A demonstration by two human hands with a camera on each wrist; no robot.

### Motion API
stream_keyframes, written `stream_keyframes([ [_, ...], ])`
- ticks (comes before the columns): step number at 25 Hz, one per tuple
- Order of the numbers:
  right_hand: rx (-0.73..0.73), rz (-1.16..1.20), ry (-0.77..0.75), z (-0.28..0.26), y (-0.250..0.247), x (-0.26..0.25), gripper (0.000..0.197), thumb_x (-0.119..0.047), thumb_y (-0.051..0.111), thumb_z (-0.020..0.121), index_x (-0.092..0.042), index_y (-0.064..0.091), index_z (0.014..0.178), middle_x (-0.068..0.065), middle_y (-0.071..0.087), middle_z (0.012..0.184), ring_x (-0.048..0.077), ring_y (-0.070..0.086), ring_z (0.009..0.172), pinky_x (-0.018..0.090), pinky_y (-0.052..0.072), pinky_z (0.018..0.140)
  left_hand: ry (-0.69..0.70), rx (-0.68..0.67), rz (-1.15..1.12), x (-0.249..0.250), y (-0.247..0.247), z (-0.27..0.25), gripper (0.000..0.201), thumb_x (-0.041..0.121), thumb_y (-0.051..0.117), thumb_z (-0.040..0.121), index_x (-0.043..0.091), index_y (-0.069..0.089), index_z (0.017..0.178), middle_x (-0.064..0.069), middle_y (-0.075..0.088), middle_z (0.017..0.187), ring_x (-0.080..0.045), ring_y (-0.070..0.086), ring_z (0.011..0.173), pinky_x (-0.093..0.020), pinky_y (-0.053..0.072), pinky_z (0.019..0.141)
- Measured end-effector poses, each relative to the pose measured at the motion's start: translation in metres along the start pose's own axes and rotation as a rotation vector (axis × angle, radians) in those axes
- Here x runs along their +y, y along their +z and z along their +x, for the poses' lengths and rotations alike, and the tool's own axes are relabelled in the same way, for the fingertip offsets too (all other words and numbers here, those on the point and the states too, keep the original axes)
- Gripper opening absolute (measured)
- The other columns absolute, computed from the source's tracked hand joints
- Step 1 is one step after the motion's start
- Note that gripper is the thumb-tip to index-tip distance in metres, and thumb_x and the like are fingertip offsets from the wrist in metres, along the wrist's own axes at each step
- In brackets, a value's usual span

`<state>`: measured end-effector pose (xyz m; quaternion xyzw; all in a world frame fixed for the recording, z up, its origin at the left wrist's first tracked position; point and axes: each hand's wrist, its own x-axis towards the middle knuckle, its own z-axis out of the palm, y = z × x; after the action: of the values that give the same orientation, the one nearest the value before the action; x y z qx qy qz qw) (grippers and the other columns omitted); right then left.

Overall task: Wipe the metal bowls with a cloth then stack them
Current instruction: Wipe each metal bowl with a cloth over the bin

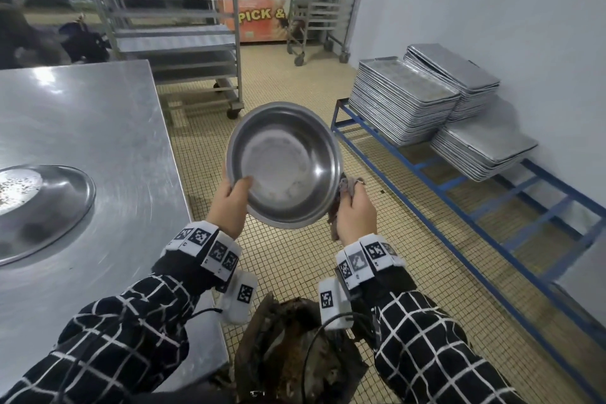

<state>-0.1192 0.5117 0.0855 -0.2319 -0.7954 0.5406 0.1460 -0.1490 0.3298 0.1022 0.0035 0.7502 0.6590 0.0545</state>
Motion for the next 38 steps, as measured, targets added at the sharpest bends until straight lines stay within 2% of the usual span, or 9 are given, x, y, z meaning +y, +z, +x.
stream_keyframes([
  [5, -0.075, -0.138, -0.282, -0.020, 0.012, 0.000, 0.024, -0.025, 0.047, 0.097, -0.014, 0.055, 0.117, 0.000, 0.062, 0.104, 0.011, 0.061, 0.093, 0.032, 0.055, 0.084, -0.010, 0.027, -0.039, -0.001, -0.009, 0.009, 0.042, 0.038, 0.030, 0.102, 0.015, 0.042, 0.136, 0.014, 0.055, 0.095, 0.000, 0.054, 0.086, -0.012, 0.043, 0.074],
  [9, -0.474, -0.292, -0.659, -0.056, 0.045, 0.001, 0.040, -0.038, 0.038, 0.100, -0.018, 0.047, 0.133, 0.002, 0.060, 0.122, 0.011, 0.057, 0.108, 0.029, 0.048, 0.096, 0.051, -0.062, -0.011, 0.005, -0.007, 0.009, 0.041, 0.044, 0.028, 0.100, 0.020, 0.043, 0.130, 0.005, 0.064, 0.098, 0.009, 0.064, 0.083, -0.005, 0.046, 0.070],
  [14, -0.406, -0.741, -0.842, -0.035, 0.029, 0.031, 0.064, -0.052, 0.009, 0.098, -0.020, 0.051, 0.135, -0.002, 0.056, 0.134, 0.014, 0.049, 0.126, 0.036, 0.040, 0.107, 0.102, -0.123, 0.012, 0.014, -0.020, 0.019, 0.052, 0.054, 0.034, 0.095, 0.027, 0.038, 0.139, 0.010, 0.053, 0.128, -0.004, 0.051, 0.117, -0.026, 0.040, 0.103],
  [18, -0.401, -0.556, -0.706, -0.034, 0.029, 0.035, 0.066, -0.057, 0.010, 0.096, -0.023, 0.052, 0.134, -0.003, 0.055, 0.136, 0.013, 0.046, 0.129, 0.036, 0.038, 0.108, 0.187, -0.118, 0.069, 0.021, -0.012, 0.013, 0.034, 0.036, 0.029, 0.102, 0.030, 0.036, 0.135, 0.029, 0.047, 0.113, 0.024, 0.043, 0.099, -0.005, 0.036, 0.088],
  [24, -0.417, -0.599, -0.721, -0.047, 0.037, 0.029, 0.063, -0.057, 0.005, 0.096, -0.030, 0.036, 0.144, -0.008, 0.039, 0.148, 0.011, 0.033, 0.138, 0.032, 0.029, 0.112, 0.239, -0.158, 0.149, 0.020, -0.008, 0.015, 0.052, 0.050, 0.029, 0.098, 0.026, 0.032, 0.144, 0.009, 0.044, 0.142, -0.004, 0.039, 0.129, -0.032, 0.030, 0.112],
  [28, -0.375, -1.063, -0.649, -0.003, 0.009, 0.045, 0.070, -0.059, -0.007, 0.090, -0.031, 0.018, 0.149, -0.011, 0.009, 0.158, 0.012, -0.005, 0.146, 0.044, 0.006, 0.119, 0.143, -0.203, 0.112, 0.014, -0.009, 0.013, 0.026, 0.036, 0.027, 0.103, 0.035, 0.037, 0.127, 0.020, 0.053, 0.106, 0.010, 0.051, 0.092, -0.003, 0.042, 0.072],
  [33, -0.275, -0.837, -0.515, 0.020, -0.006, 0.038, 0.061, -0.053, 0.014, 0.097, -0.030, -0.010, 0.148, -0.011, -0.025, 0.154, 0.013, -0.009, 0.145, 0.038, 0.019, 0.115, -0.003, -0.260, 0.050, -0.004, -0.012, 0.021, 0.045, 0.047, 0.027, 0.099, 0.026, 0.041, 0.137, -0.015, 0.063, 0.115, -0.034, 0.064, 0.098, -0.038, 0.055, 0.082],
  [36, -0.267, -0.479, -0.353, 0.018, -0.009, 0.022, 0.059, -0.048, 0.034, 0.097, -0.028, 0.016, 0.150, -0.002, 0.030, 0.151, 0.005, 0.043, 0.116, 0.028, 0.044, 0.091, -0.140, -0.325, 0.023, -0.011, -0.019, 0.026, 0.057, 0.065, 0.034, 0.090, 0.025, 0.050, 0.128, -0.026, 0.065, 0.109, -0.044, 0.065, 0.094, -0.055, 0.054, 0.085],
  [38, -0.260, -0.342, -0.212, 0.021, -0.012, 0.012, 0.043, -0.042, 0.048, 0.095, -0.022, 0.044, 0.132, -0.007, 0.061, 0.102, 0.004, 0.056, 0.085, 0.033, 0.053, 0.084, -0.217, -0.374, -0.013, -0.014, -0.022, 0.027, 0.072, 0.073, 0.043, 0.079, 0.018, 0.053, 0.125, -0.029, 0.064, 0.111, -0.047, 0.063, 0.098, -0.061, 0.049, 0.089],
])
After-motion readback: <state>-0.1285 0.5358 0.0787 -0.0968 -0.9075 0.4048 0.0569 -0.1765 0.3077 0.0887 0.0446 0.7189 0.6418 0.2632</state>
